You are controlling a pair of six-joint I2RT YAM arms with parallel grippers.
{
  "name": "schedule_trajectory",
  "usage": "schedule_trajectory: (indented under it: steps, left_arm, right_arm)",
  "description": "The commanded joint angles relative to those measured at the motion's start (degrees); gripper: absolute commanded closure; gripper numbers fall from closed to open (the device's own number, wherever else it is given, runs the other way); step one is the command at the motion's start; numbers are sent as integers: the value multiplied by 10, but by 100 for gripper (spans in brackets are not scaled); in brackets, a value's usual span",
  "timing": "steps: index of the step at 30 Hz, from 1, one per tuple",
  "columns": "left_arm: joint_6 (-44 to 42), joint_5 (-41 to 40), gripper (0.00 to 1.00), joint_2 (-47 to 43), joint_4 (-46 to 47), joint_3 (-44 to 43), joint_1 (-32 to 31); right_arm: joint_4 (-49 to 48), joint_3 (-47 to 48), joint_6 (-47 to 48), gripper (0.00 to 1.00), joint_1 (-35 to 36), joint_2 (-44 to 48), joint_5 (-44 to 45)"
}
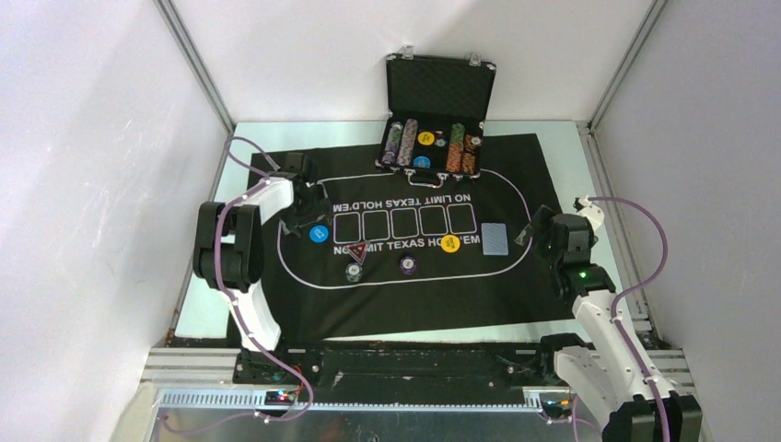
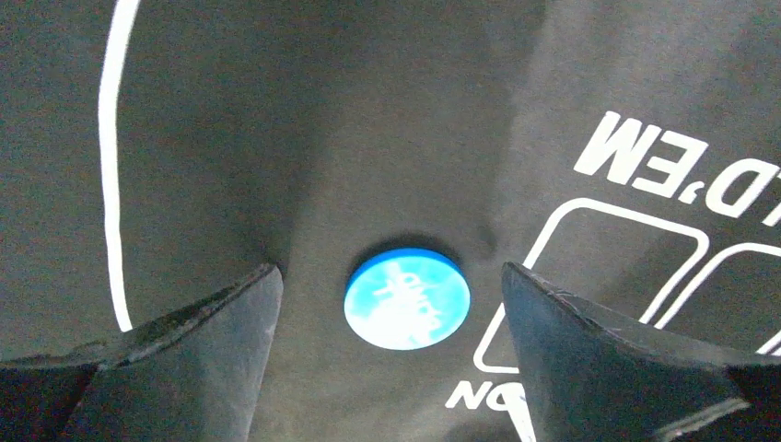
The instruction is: Distribute texas hold em gaming equipment
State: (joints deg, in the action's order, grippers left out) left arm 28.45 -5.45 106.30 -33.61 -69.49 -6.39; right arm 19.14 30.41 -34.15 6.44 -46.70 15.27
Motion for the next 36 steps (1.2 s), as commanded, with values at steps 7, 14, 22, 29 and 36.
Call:
schedule_trajectory:
  steps: [7, 14, 22, 29, 36]
  left_arm:
    - [7, 9, 9, 11, -52, -35, -13]
    - [-1, 26, 22, 25, -69, -54, -13]
    - [5, 70, 46, 72, -71, -47, -25]
    - [8, 16, 54, 83, -95, -60, -49]
    - [22, -12, 64, 35, -95, -51, -53]
  right_arm:
    - [-28, -11, 2, 0, -42, -11, -45]
    - [-29, -14, 4, 0, -53, -9, -47]
    - [-28, -15, 3, 0, -59, -7, -48]
    - [-29, -18, 3, 0, -59, 0, -49]
    - [-33, -24, 2, 0, -59, 11, -50]
